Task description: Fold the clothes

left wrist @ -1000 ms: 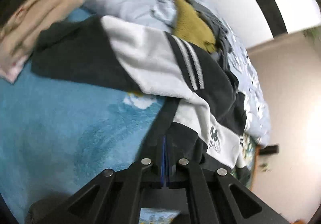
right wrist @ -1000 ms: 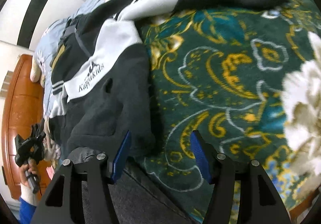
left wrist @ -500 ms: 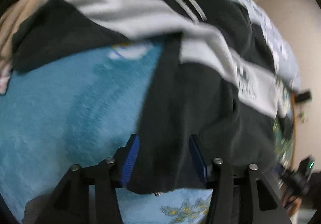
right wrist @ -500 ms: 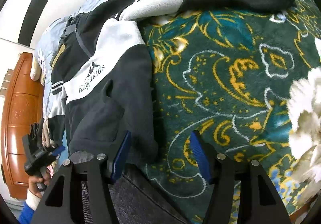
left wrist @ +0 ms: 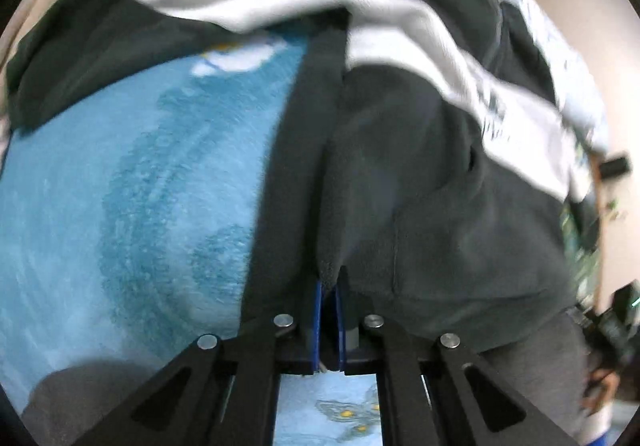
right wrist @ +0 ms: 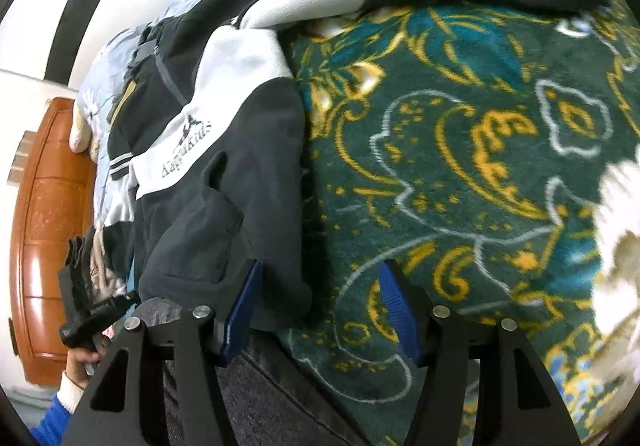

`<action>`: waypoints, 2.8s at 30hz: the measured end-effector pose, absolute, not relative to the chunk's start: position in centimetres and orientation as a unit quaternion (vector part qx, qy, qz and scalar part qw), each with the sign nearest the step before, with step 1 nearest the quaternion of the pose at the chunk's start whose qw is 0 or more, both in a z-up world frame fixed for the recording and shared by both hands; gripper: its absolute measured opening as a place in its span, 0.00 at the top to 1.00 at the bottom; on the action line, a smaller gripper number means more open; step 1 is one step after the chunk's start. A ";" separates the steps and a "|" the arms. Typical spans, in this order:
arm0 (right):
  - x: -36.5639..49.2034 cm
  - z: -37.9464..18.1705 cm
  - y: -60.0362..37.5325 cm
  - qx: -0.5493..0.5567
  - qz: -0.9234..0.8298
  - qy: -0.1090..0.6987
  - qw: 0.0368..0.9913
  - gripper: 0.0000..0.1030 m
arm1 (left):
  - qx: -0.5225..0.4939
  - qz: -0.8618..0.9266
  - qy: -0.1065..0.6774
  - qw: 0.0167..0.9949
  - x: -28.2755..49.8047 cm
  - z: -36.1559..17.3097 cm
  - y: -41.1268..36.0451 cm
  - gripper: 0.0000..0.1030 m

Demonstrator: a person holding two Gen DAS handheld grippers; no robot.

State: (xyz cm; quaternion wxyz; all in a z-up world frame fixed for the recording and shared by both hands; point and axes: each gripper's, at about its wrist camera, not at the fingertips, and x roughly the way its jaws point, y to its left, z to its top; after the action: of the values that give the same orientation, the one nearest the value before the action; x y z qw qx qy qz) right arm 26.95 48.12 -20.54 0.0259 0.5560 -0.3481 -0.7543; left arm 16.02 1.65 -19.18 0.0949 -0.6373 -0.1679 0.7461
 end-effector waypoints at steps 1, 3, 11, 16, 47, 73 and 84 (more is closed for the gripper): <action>26.6 -20.7 47.9 0.554 -0.753 -0.353 0.035 0.40 | -0.630 0.747 -0.191 0.092 15.9 -18.7 0.8 0.95; 25.8 -21.1 47.4 0.553 -0.747 -0.365 0.052 0.40 | -0.618 0.747 -0.226 0.092 15.6 -17.9 -0.4 0.95; 23.0 -16.8 45.9 0.542 -0.763 -0.346 0.062 0.91 | -0.582 0.763 -0.257 0.113 13.2 -12.6 -0.6 0.95; 23.8 -6.6 48.3 0.464 -0.821 -0.322 0.083 0.92 | -0.555 0.786 -0.228 0.149 14.4 -8.2 -0.5 0.95; 28.0 -19.6 46.8 0.562 -0.719 -0.408 -0.038 0.67 | -0.623 0.755 -0.184 0.092 16.9 -20.9 0.9 0.58; 30.5 -18.4 69.0 0.288 -0.712 -0.592 -0.242 0.56 | -0.560 0.786 -0.259 0.044 15.2 -11.2 0.9 0.46; 29.6 -21.3 72.7 0.295 -0.679 -0.608 -0.286 0.84 | -0.553 0.784 -0.278 0.041 12.5 -9.5 2.3 0.44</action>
State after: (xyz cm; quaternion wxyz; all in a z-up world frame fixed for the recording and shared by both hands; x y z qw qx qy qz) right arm 29.60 72.69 -21.26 -0.2862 0.2948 -0.6081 -0.6792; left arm 12.52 2.33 -9.50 0.0410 -0.5534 -0.2779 0.7841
